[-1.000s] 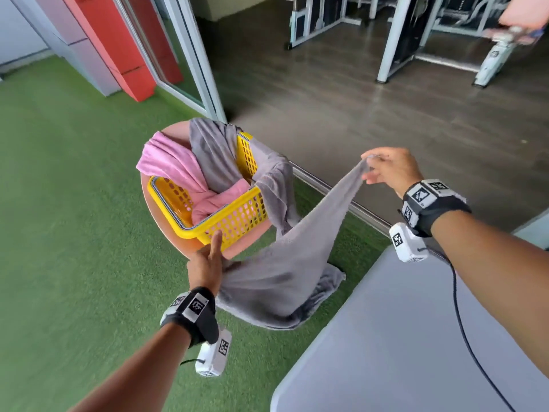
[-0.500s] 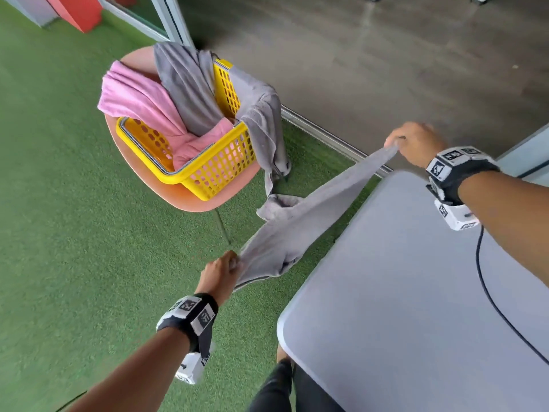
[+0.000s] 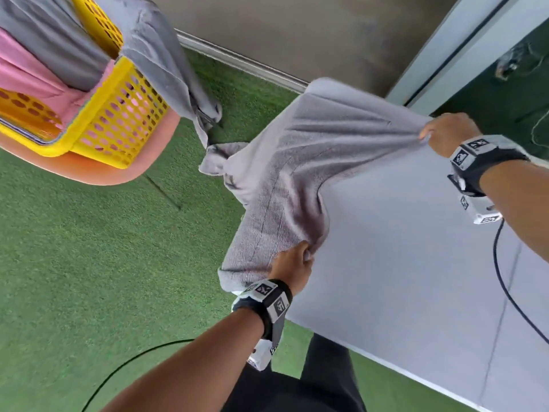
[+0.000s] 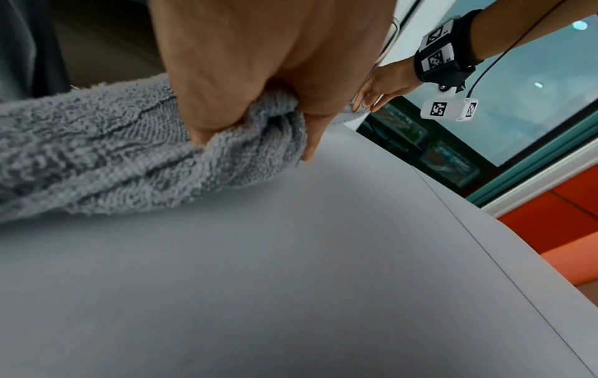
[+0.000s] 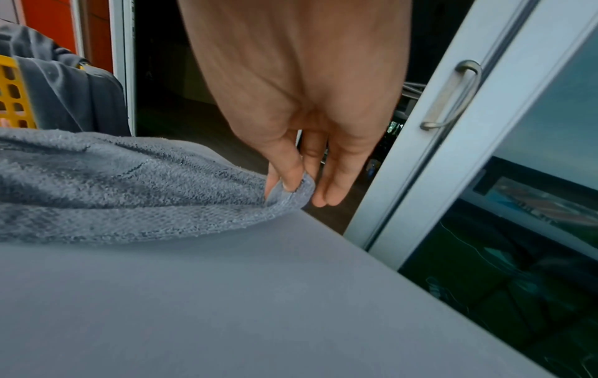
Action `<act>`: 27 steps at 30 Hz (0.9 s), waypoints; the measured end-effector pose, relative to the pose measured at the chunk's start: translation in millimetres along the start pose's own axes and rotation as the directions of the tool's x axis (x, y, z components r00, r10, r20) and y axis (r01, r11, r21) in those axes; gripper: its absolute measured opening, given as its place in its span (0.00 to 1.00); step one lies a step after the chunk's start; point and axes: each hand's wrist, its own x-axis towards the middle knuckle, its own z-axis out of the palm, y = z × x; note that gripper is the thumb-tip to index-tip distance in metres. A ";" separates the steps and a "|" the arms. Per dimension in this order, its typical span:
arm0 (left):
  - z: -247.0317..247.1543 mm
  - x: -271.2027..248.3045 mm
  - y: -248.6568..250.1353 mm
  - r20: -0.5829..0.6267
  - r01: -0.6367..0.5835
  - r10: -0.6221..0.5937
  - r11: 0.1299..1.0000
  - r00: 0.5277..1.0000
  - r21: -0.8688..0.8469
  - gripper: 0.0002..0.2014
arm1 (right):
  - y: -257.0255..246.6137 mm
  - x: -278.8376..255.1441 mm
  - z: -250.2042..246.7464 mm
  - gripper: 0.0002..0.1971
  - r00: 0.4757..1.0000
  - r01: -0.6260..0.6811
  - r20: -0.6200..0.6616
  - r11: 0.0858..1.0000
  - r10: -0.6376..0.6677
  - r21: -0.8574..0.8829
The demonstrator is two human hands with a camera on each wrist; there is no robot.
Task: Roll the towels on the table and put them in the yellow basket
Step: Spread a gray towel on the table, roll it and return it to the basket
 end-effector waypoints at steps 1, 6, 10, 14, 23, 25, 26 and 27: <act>8.9 1.6 5.0 -0.003 0.003 -0.003 1.000 1.000 0.016 0.05 | 11.9 -1.0 5.8 0.18 1.000 -0.007 0.010 1.000 0.007 0.002; 63.6 2.4 43.5 -0.053 0.042 -0.042 0.999 0.998 0.006 0.07 | 74.1 5.8 35.6 0.19 1.000 -0.017 0.020 1.000 0.017 0.009; 131.1 0.0 102.7 -0.091 0.051 -0.056 0.997 0.994 -0.052 0.06 | 142.6 11.8 49.6 0.14 0.990 -0.142 0.008 0.987 0.143 -0.076; 207.8 -5.6 168.2 0.023 -0.047 0.052 0.985 0.998 -0.168 0.07 | 197.7 -16.0 66.7 0.11 0.945 -0.326 -0.106 0.906 0.308 -0.271; 213.2 -14.7 137.4 -0.170 -0.003 0.073 0.926 0.983 0.378 0.28 | 137.8 -43.6 123.4 0.29 0.897 0.438 -0.189 0.861 -0.400 0.259; 196.9 -13.3 106.8 -0.107 0.005 0.055 0.869 0.993 0.494 0.41 | 119.1 -38.7 130.3 0.36 0.913 0.401 -0.021 0.887 -0.407 0.230; 192.5 -12.3 95.6 -0.052 -0.018 0.054 0.847 0.997 0.531 0.48 | 114.2 -35.4 133.2 0.41 0.913 0.388 0.044 0.898 -0.405 0.208; 189.2 -11.8 89.2 -0.002 -0.051 0.062 0.827 0.998 0.560 0.54 | 111.2 -32.3 135.1 0.45 0.912 0.379 0.091 0.907 -0.400 0.184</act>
